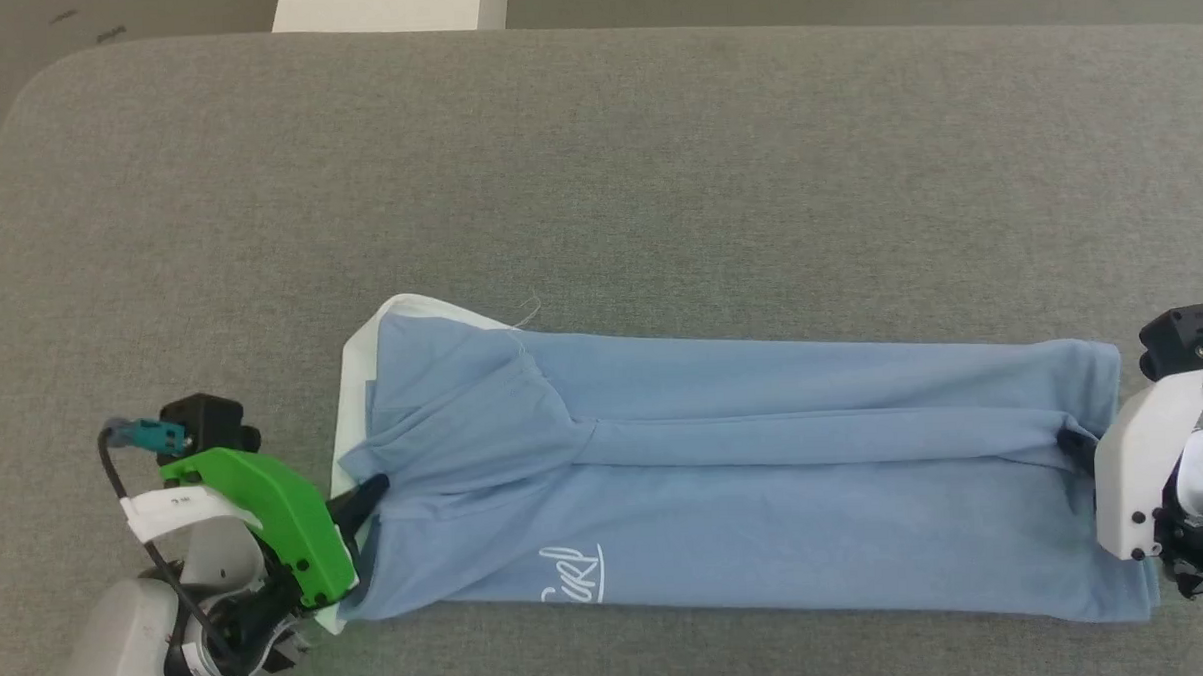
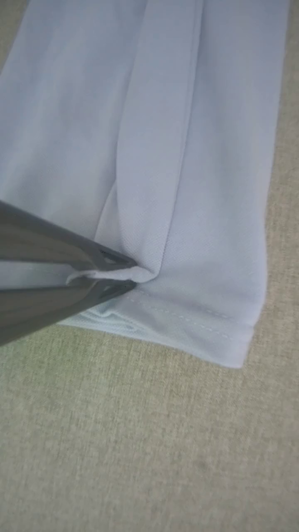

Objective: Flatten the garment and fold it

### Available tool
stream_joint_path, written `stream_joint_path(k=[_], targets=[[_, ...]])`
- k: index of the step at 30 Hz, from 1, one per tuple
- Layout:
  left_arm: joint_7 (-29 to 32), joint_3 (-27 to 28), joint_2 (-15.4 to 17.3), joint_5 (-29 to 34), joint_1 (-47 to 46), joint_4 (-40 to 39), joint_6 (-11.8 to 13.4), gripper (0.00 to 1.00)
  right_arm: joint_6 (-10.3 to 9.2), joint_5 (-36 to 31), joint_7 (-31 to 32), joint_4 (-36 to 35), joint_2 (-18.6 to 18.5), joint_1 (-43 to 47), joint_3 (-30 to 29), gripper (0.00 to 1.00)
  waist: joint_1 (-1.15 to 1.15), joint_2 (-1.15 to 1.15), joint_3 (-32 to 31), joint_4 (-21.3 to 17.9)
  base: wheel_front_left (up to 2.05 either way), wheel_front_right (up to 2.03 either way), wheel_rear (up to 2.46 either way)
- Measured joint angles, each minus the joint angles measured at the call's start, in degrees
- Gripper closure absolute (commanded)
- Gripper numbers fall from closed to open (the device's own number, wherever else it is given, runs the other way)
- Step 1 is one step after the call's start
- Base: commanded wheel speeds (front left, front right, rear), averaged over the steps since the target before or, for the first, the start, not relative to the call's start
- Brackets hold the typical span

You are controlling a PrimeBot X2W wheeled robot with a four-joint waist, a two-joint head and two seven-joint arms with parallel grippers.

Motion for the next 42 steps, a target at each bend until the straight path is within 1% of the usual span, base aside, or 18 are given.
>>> stream_joint_path(k=[1,2,6,9,13,15,16,18,23,26,29,32,34,38,42], targets=[[-0.2,0.2,0.0,0.0,-0.2,0.2,0.0,0.55,0.00,0.1,-0.5,0.2,0.2,0.0,-0.1,0.52,0.00,0.00,-0.1,-0.1,0.00,0.00,0.00],[-0.4,0.3,0.1,0.2,-0.3,0.3,0.0,0.00,0.00,0.2,-1.0,0.4,0.3,0.0,0.0,0.00,0.00,0.00,-0.2,-0.2,0.00,0.00,0.00],[-0.5,0.5,1.4,1.1,-0.9,-0.1,0.6,0.00,0.02,1.0,-3.0,0.3,0.9,0.1,-0.2,0.00,0.00,0.00,-1.4,-0.5,0.00,0.00,0.00],[0.1,0.8,2.8,1.6,-2.1,-1.7,0.9,0.00,0.01,1.7,-3.7,-1.1,0.6,0.2,-1.0,0.00,0.00,0.00,-2.5,-0.6,0.00,0.00,0.00],[0.2,1.8,4.1,3.1,-5.7,-4.9,1.6,0.00,0.01,3.0,-4.2,-4.9,-0.4,0.2,-3.7,0.00,0.00,0.00,-4.4,-0.8,0.00,0.00,0.00],[-1.3,2.4,4.3,3.8,-7.4,-6.1,1.5,0.00,0.01,3.5,-4.3,-6.4,-0.4,0.2,-5.4,0.00,0.00,0.00,-5.2,-0.8,0.00,0.00,0.00],[-2.8,2.7,4.4,4.4,-8.1,-6.6,1.2,0.00,0.01,3.6,-4.5,-6.8,-0.4,0.2,-6.1,0.00,0.00,0.00,-5.5,-0.8,0.00,0.00,0.00],[-8.3,3.4,4.5,6.9,-9.7,-7.2,0.1,0.00,0.01,3.7,-5.2,-7.7,-0.1,0.2,-8.1,0.00,0.00,0.00,-6.1,-1.0,0.00,0.00,0.00],[-24.5,4.6,3.4,12.8,-10.2,-5.7,-3.0,0.00,0.00,3.8,-7.3,-8.0,1.0,1.0,-10.7,0.00,0.00,0.00,-6.3,-1.6,0.00,0.00,0.00],[-35.3,5.1,2.5,17.1,-9.7,-3.1,-4.0,0.00,0.00,3.9,-7.9,-7.0,1.5,2.9,-11.6,0.00,0.00,0.00,-5.9,-1.8,0.00,0.00,0.00],[-43.0,4.7,0.8,19.2,-8.5,-0.2,-4.1,0.00,0.00,4.0,-8.2,-5.5,1.5,4.2,-12.6,0.00,0.00,0.00,-5.2,-1.9,0.00,0.00,0.00],[-48.0,4.4,-0.5,21.4,-7.5,2.4,-4.3,0.00,0.00,4.3,-8.1,-4.4,1.0,4.9,-12.2,0.00,0.00,0.00,-4.3,-2.0,0.00,0.00,0.00],[-49.5,4.4,-1.2,22.2,-7.4,3.4,-4.3,0.00,0.00,5.4,-7.2,-3.6,0.3,5.1,-11.3,0.00,0.00,0.00,-3.6,-2.0,0.00,0.00,0.00],[-50.8,4.6,-2.7,22.8,-7.4,4.5,-4.2,0.00,0.00,7.1,-4.7,-1.7,-2.1,5.2,-9.3,0.00,0.00,0.00,-1.9,-1.9,0.00,0.00,0.00],[-51.2,5.4,-4.0,24.3,-7.5,4.5,-4.2,0.00,0.00,9.5,-2.3,-0.4,-3.3,5.1,-7.2,0.00,0.00,0.00,-0.1,-1.7,0.00,0.00,0.00]])
